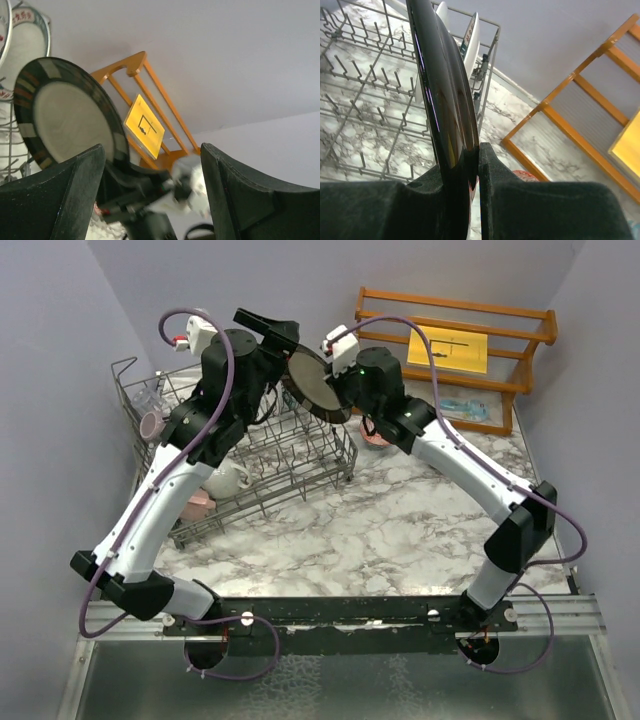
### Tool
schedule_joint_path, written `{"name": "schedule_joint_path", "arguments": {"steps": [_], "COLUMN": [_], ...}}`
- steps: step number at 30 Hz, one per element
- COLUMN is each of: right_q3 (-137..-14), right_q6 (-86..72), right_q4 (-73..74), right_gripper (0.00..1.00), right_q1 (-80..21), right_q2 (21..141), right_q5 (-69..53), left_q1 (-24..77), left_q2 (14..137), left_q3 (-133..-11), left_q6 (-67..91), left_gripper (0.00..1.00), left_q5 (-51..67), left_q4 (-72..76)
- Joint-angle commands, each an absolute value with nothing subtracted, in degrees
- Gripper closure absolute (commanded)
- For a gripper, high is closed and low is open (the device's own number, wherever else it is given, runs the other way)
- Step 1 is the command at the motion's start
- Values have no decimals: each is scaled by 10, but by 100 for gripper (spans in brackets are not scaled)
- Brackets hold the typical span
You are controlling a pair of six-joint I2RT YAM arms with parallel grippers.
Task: Load the mixed dishes into the dish rack
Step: Adjust the plate.
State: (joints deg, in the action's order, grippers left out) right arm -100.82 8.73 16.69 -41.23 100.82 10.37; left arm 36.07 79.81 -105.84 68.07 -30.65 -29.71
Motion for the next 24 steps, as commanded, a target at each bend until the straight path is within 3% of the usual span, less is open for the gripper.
{"name": "schedule_joint_path", "arguments": {"steps": [1, 12, 24], "right_q3": [-965, -933, -892], "right_q6": [160, 253, 403], "right_q4": [23, -31, -116], "right_gripper": [99, 99, 99], "right_q1": [-409, -409, -426], "right_q2": [929, 921, 901], "right_q5": [60, 16, -19], "left_q1": [298, 238, 210], "left_q2": [800, 837, 807], "left_q3": [-1031, -1007, -866], "left_q6": [806, 887, 955], "left_gripper": [21, 21, 20], "left_q5": [-192, -54, 12], "left_q4": [-306, -282, -246]}}
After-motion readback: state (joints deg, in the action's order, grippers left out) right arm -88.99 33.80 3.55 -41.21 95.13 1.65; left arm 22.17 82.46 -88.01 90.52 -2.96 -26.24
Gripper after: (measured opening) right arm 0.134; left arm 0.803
